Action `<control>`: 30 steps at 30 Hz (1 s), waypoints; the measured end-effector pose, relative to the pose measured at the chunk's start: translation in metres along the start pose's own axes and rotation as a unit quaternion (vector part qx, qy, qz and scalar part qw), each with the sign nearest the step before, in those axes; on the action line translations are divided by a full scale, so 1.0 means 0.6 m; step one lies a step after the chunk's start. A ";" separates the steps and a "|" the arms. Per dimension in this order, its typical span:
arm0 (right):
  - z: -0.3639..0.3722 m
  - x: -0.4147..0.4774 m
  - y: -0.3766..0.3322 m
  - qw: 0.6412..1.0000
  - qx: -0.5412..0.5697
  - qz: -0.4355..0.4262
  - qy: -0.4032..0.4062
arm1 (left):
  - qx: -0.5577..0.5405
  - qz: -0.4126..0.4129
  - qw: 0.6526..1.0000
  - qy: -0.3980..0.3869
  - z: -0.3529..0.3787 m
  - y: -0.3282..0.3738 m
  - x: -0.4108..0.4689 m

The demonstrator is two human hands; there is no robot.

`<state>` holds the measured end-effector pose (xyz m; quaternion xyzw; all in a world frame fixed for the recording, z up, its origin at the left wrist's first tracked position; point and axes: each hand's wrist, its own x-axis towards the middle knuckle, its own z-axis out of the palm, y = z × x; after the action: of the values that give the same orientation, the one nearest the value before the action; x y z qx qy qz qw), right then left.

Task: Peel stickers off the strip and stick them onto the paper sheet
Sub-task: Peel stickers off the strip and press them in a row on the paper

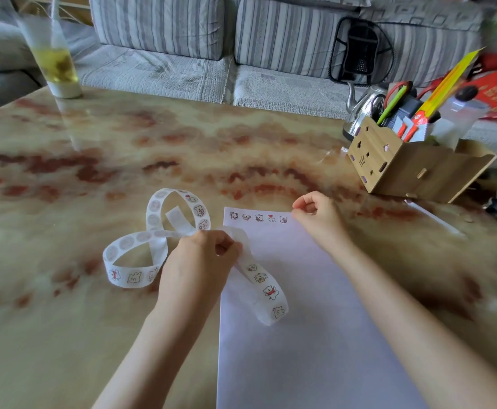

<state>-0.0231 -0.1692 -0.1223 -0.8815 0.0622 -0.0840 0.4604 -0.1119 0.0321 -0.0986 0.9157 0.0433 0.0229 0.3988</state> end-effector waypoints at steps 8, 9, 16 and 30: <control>-0.030 -0.138 -0.095 0.968 0.133 -0.035 -0.210 | -0.129 0.004 0.990 0.050 -0.008 0.010 0.005; -0.030 -0.145 -0.098 0.966 0.142 -0.032 -0.213 | -0.132 0.006 0.990 0.053 -0.010 0.011 0.004; -0.030 -0.158 -0.097 0.967 0.176 -0.032 -0.179 | -0.187 0.019 0.982 0.025 -0.020 0.026 -0.004; -0.026 -0.162 -0.085 0.974 0.175 -0.115 -0.090 | -0.271 -0.015 0.960 -0.073 -0.032 0.048 -0.020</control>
<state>-0.1194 -0.1347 -0.0803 -0.7925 -0.0973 -0.0662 0.5984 -0.1234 0.0255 -0.0643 0.7715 0.0204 -0.0387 0.6347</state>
